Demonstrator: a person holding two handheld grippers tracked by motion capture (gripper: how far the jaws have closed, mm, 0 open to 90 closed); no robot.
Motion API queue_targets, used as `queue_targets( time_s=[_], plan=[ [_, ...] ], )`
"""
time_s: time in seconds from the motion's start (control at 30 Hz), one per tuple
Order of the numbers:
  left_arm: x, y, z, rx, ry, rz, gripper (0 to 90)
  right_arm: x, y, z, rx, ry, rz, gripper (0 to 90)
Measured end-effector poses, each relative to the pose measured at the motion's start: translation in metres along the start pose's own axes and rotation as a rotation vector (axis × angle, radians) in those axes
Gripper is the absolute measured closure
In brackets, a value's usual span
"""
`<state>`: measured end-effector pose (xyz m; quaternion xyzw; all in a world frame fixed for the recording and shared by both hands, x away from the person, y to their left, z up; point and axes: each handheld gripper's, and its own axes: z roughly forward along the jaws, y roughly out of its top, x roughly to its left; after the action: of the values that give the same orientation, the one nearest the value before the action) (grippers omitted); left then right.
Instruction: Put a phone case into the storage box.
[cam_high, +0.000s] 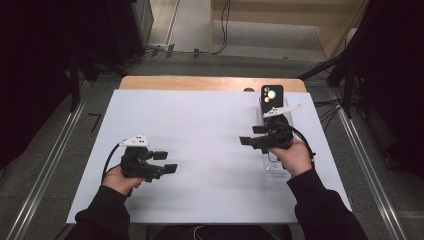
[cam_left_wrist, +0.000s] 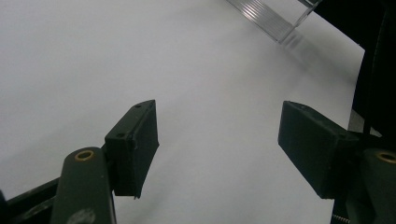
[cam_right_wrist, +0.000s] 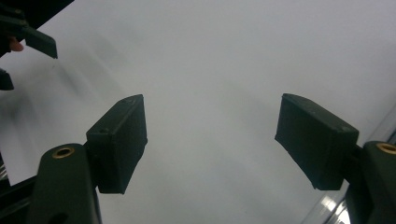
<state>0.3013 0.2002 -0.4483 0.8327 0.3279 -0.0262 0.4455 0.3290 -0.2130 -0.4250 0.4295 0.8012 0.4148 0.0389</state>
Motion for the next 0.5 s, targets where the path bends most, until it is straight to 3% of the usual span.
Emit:
queue_targets(
  time_s=[0.5],
  plan=[
    [-0.002, -0.001, 0.001, 0.006, -0.012, 0.008, 29.3, 0.015, -0.028, 0.010, 0.006, 0.056, -0.027, 22.8]
  ],
)
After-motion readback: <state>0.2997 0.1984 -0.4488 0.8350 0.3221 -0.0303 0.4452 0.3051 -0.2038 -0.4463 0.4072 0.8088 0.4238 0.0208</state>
